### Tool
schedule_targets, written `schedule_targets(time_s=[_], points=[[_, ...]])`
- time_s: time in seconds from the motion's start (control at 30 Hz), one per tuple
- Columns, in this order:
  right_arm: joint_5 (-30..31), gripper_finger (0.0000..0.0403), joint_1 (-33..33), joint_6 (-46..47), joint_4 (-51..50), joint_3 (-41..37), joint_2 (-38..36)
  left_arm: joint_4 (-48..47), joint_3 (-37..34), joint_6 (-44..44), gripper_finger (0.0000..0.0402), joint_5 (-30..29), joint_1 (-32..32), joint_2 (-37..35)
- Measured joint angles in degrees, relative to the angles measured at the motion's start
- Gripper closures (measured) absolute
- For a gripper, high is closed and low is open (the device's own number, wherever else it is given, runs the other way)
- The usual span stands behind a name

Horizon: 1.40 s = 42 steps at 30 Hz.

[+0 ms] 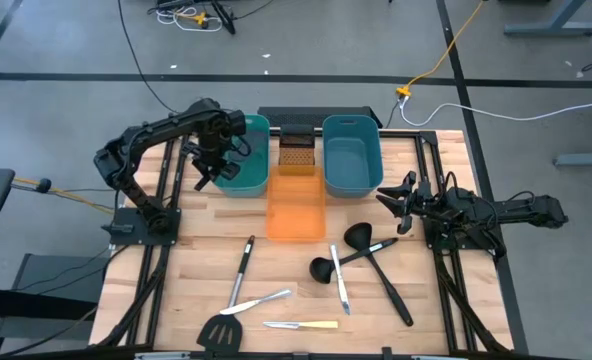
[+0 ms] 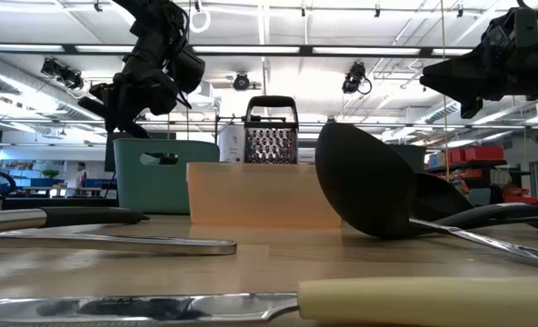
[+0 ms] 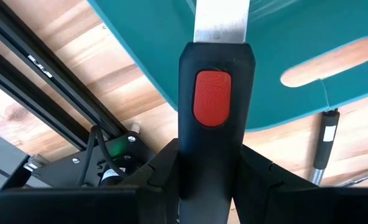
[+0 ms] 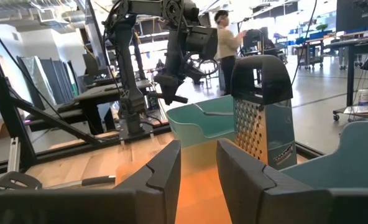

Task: Pick & Place Kitchen Items
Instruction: Put the top black spatula into the green bin

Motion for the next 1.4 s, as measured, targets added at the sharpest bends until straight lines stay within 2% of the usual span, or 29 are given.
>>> schedule_targets(time_s=[0.27,0.63,1.17,1.4], points=[[0.00,0.0289,0.00,0.00,0.00,0.00,0.00,-0.02,0.00,-1.05,0.0289,0.30,1.34,0.00],[0.00,0.0289,0.00,-0.02,0.00,0.00,0.00,-0.02,0.00,-0.45,0.0288,3.55,1.32,0.00],[0.00,0.0289,0.00,-0.02,0.00,0.00,0.00,-0.01,0.00,-0.06,0.0288,3.30,0.84,4.82],[0.00,0.0289,0.00,-0.04,0.01,0.00,0.00,-0.06,0.00,1.52,0.0283,3.20,0.84,4.87]])
